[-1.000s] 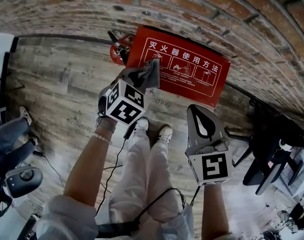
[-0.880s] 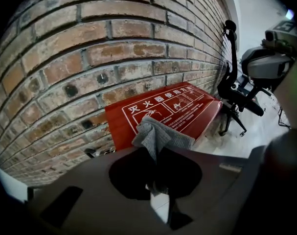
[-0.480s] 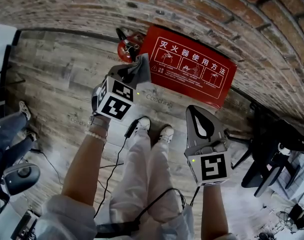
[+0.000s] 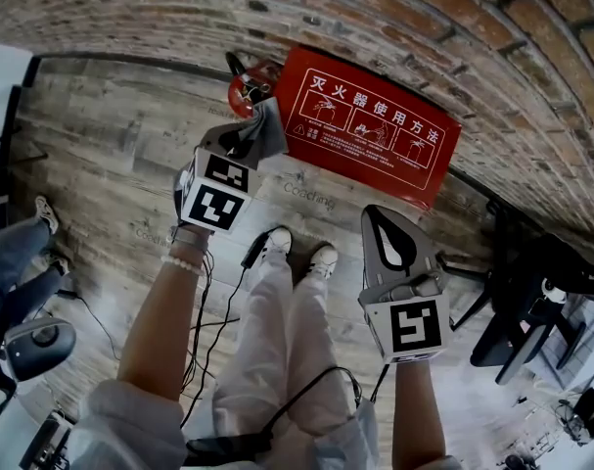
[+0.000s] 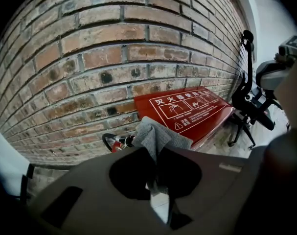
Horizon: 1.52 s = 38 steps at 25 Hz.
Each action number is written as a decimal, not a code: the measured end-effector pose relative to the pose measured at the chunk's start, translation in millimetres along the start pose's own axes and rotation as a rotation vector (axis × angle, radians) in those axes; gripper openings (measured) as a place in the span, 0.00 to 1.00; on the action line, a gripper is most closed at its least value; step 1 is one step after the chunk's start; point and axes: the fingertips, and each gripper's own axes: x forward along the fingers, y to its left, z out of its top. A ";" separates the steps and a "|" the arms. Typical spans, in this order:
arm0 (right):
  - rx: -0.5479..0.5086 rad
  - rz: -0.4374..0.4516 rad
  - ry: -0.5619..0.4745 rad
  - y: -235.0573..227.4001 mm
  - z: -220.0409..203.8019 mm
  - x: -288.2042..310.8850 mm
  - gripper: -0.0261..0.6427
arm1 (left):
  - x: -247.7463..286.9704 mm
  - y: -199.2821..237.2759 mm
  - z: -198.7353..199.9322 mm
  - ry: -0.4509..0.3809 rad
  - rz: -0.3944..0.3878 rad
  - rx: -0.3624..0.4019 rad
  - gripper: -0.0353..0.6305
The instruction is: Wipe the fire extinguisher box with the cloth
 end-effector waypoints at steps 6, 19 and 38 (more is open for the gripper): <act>-0.004 -0.011 -0.018 -6.2 11.5 -15.8 0.05 | -27.8 -21.5 25.9 -0.062 -0.007 0.020 0.07; -0.016 -0.099 -0.123 -32.9 94.1 -104.0 0.05 | -154.0 -110.3 146.4 -0.276 -0.100 0.132 0.07; -0.092 -0.178 -0.331 -40.4 221.1 -241.1 0.05 | -354.2 -159.3 271.0 -0.553 -0.097 0.304 0.07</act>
